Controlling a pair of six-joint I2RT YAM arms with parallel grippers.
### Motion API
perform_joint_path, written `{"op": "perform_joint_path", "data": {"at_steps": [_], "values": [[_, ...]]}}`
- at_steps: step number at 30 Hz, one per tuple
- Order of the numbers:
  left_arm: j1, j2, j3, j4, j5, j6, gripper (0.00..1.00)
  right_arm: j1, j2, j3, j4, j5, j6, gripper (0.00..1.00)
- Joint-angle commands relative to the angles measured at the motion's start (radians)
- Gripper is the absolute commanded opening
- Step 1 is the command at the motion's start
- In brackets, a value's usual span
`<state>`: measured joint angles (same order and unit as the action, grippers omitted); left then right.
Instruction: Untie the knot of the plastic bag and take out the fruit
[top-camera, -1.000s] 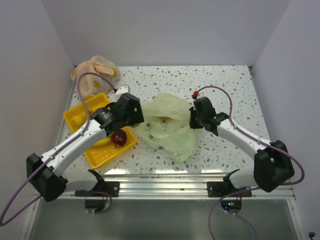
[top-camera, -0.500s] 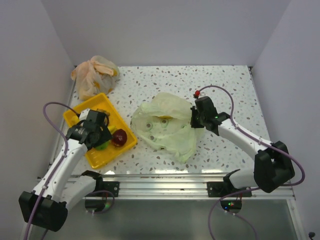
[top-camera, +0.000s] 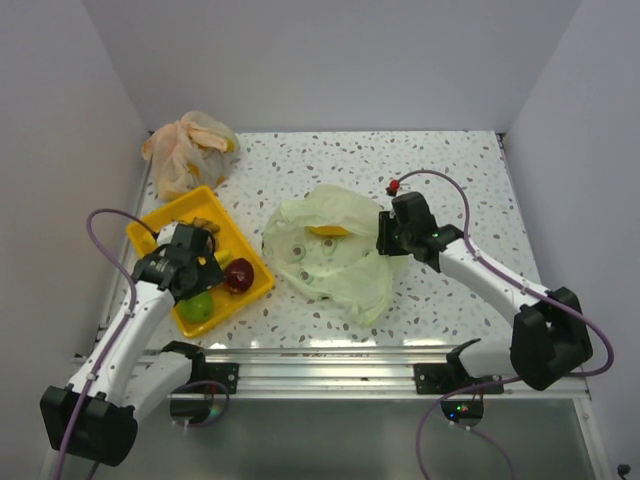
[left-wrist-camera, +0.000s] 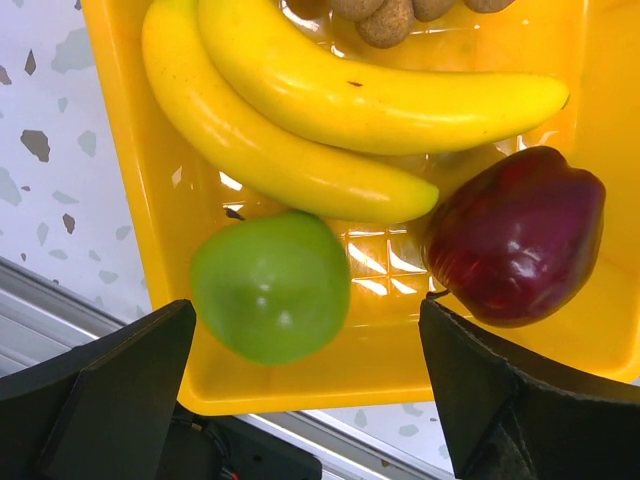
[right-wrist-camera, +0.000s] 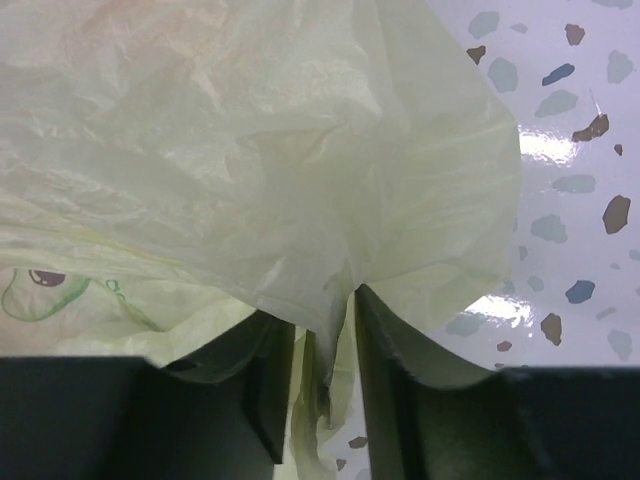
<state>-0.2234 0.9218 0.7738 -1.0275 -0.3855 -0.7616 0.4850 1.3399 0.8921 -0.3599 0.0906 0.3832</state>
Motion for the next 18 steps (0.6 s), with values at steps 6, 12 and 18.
{"op": "perform_joint_path", "data": {"at_steps": [6,12,18], "values": [[0.004,-0.06,0.107,0.073,0.126,0.076,1.0,0.0,-0.038,0.125,-0.088,-0.109,-0.136,0.68],[-0.033,-0.11,0.125,0.21,0.301,0.067,1.0,0.021,-0.033,0.228,-0.137,-0.196,-0.239,0.93],[-0.223,-0.086,0.13,0.368,0.287,-0.025,1.0,0.049,0.059,0.39,-0.24,-0.183,-0.414,0.99]]}}
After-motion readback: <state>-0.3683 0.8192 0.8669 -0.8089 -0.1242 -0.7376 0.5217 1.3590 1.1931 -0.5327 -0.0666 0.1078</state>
